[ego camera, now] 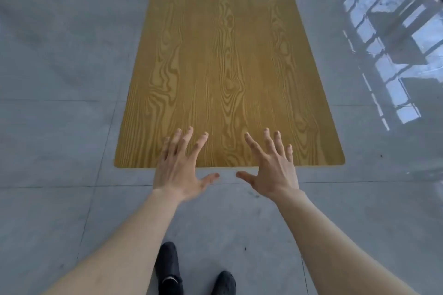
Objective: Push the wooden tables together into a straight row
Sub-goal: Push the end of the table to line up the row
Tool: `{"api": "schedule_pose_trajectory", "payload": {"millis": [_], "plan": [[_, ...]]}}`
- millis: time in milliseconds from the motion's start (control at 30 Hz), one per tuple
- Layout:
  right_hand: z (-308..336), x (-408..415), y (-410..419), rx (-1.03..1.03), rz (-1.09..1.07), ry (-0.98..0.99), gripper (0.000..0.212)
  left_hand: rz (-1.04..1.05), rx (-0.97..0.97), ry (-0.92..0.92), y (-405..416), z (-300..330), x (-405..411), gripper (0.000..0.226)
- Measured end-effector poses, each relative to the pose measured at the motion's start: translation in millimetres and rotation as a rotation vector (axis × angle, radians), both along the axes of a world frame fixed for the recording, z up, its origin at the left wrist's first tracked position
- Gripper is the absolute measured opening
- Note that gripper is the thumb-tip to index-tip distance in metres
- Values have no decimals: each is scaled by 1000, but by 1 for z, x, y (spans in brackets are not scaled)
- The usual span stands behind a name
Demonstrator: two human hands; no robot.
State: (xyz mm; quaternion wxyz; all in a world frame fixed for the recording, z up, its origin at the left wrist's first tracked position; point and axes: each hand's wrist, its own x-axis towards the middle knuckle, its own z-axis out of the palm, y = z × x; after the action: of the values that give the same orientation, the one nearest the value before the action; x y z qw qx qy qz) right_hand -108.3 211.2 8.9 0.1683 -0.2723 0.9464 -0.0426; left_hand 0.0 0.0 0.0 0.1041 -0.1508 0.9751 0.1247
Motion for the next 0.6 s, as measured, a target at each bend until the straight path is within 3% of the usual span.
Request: {"api": "schedule_pose_trajectory", "payload": {"millis": [200,600], "plan": [[-25,-7,2,11,25,97,89,-21,-40,90,-5,-26,-8,91],[-27,-14,3,36,87,172,92,-89,-97,86,-15,-32,-10,86]]}}
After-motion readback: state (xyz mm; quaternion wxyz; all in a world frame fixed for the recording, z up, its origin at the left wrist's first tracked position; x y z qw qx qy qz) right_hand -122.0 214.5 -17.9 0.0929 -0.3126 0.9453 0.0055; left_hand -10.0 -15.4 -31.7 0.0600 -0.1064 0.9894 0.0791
